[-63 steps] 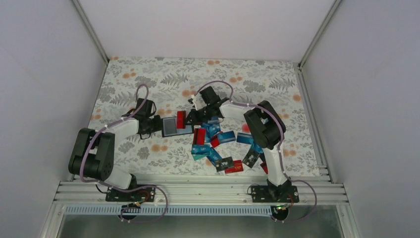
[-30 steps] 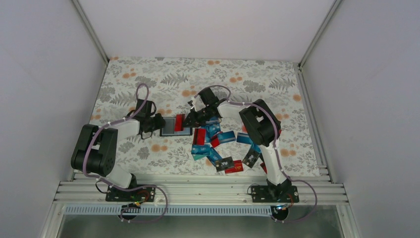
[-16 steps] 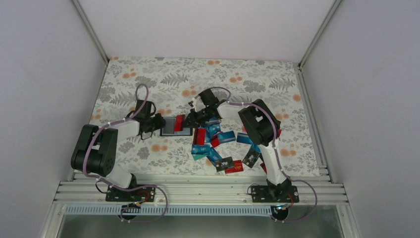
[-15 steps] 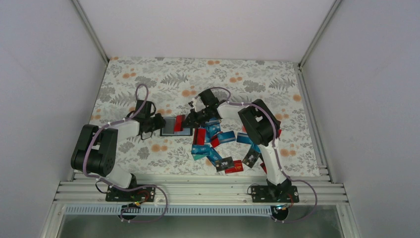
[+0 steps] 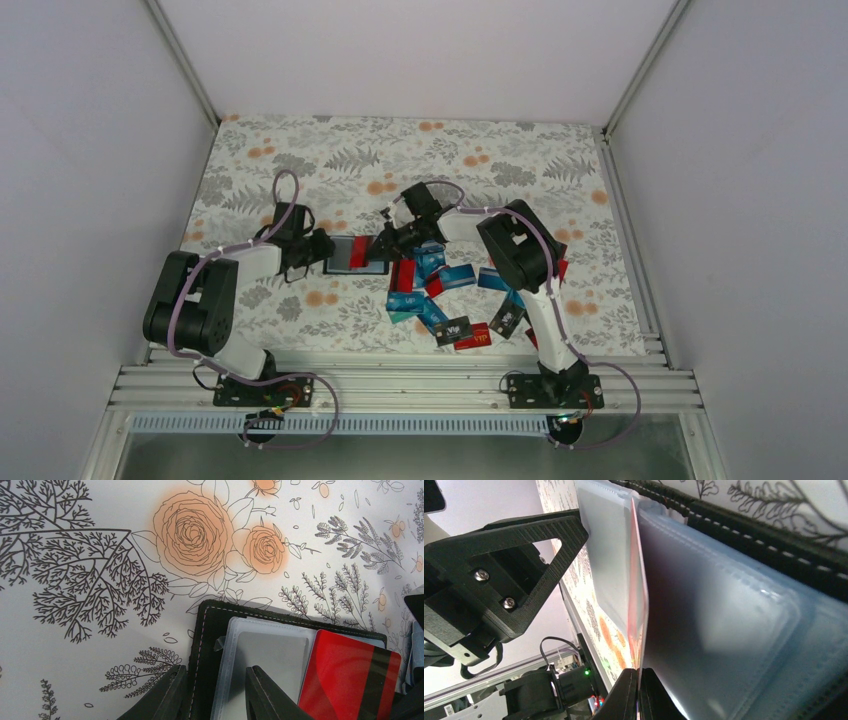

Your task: Put the credit cards into the card holder

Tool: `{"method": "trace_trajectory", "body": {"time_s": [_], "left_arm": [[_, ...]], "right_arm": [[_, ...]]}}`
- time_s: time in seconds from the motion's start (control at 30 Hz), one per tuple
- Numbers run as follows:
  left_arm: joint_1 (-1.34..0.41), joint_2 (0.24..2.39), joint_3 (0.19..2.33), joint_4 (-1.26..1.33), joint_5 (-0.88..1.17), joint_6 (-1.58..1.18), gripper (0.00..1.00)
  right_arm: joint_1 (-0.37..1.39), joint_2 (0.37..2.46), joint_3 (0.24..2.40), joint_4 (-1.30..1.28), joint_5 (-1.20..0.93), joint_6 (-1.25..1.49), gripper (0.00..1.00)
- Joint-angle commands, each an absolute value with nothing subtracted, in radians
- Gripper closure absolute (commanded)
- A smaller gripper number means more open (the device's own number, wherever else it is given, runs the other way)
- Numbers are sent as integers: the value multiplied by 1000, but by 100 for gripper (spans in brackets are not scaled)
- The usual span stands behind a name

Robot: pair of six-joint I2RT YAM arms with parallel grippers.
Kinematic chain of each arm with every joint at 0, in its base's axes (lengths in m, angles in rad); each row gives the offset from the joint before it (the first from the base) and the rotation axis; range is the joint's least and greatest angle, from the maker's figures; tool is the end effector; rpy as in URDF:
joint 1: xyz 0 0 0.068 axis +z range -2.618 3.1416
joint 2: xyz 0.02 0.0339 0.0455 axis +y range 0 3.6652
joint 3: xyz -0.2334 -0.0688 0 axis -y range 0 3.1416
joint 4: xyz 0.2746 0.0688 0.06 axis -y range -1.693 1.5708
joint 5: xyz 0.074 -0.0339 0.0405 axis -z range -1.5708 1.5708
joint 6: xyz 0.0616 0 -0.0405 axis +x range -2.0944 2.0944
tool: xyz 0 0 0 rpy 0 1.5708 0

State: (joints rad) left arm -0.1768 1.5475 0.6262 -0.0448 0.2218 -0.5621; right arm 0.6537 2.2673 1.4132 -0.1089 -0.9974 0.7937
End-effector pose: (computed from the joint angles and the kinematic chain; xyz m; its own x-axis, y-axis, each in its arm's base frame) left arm 0.2975 -0.0669 0.0541 -0.8423 -0.3776 -0.3846 -0.1823 0.8710 -0.4561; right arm 0.3311 0.3188 0.0367 -0.9637 -0.2510 0.0912 -0.0338 0.4533 0.8907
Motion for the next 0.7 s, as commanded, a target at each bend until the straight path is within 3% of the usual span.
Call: {"method": "trace_trajectory", "body": {"time_s": [0.0, 0.67], "left_arm": [[-180, 1591, 575, -131, 247, -578, 70], [-180, 1595, 571, -127, 256, -578, 70]], "right_arm": [[661, 2295, 1409, -101, -1028, 819, 96], [686, 2345, 1468, -96, -1070, 812, 96]]}}
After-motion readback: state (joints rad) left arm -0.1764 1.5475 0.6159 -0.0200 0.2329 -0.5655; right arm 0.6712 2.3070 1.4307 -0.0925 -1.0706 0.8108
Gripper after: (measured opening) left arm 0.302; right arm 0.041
